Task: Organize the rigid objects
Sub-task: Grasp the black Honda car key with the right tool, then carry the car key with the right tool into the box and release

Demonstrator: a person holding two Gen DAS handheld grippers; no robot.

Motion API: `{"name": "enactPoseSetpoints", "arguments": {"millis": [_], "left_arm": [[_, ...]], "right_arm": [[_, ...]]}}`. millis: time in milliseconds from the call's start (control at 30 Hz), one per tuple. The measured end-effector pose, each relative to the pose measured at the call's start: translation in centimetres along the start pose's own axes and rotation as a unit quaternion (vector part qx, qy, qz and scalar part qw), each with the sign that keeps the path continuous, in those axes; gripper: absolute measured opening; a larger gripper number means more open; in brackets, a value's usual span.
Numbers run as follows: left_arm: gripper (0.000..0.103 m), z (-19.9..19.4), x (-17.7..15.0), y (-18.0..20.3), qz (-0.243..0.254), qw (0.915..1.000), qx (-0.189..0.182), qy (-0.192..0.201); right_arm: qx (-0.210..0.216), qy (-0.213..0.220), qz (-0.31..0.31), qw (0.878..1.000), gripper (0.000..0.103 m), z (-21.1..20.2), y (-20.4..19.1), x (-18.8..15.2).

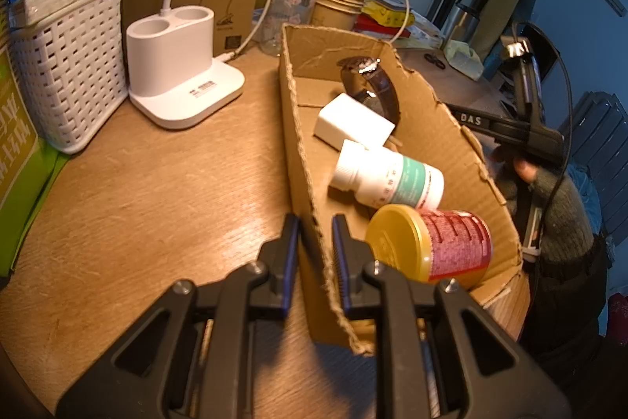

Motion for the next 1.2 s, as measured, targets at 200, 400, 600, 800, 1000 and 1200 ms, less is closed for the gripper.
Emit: {"name": "enactPoseSetpoints", "arguments": {"millis": [200, 400, 600, 800, 1000, 1200], "left_arm": [[0.019, 0.0, 0.0, 0.0, 0.0, 1.0, 0.0, 0.0], [0.019, 0.1, 0.0, 0.0, 0.0, 1.0, 0.0, 0.0], [0.019, 0.1, 0.0, 0.0, 0.0, 1.0, 0.0, 0.0], [0.019, 0.1, 0.0, 0.0, 0.001, 1.0, 0.0, 0.0], [0.019, 0.2, 0.1, 0.0, 0.001, 1.0, 0.002, 0.002], [0.019, 0.1, 0.0, -0.1, 0.002, 1.0, 0.003, 0.003]], "right_arm": [[-0.01, -0.016, -0.008, 1.0, 0.039, 0.5, 0.1, -0.2], [-0.036, -0.037, -0.04, 0.998, 0.044, 1.8, -0.2, 0.0], [-0.023, -0.024, -0.031, 0.999, 0.039, 1.1, -0.1, -0.1], [-0.006, 0.004, -0.014, 1.0, 0.039, -0.6, -0.2, 0.0], [-0.006, 0.04, -0.021, 0.999, 0.038, -3.6, -1.3, 0.9], [-0.005, 0.072, -0.039, 0.997, 0.038, -6.5, -3.1, 2.4]]}}
Point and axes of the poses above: each gripper's, at about its wrist camera, not at the fingertips, and z roughly the way its jaws point, y to its right, x to its top, the point moved 8 cm from there along z, roughly the way its jaws point, and after that the axes turned 5 degrees about x, right-handed, at the moved point
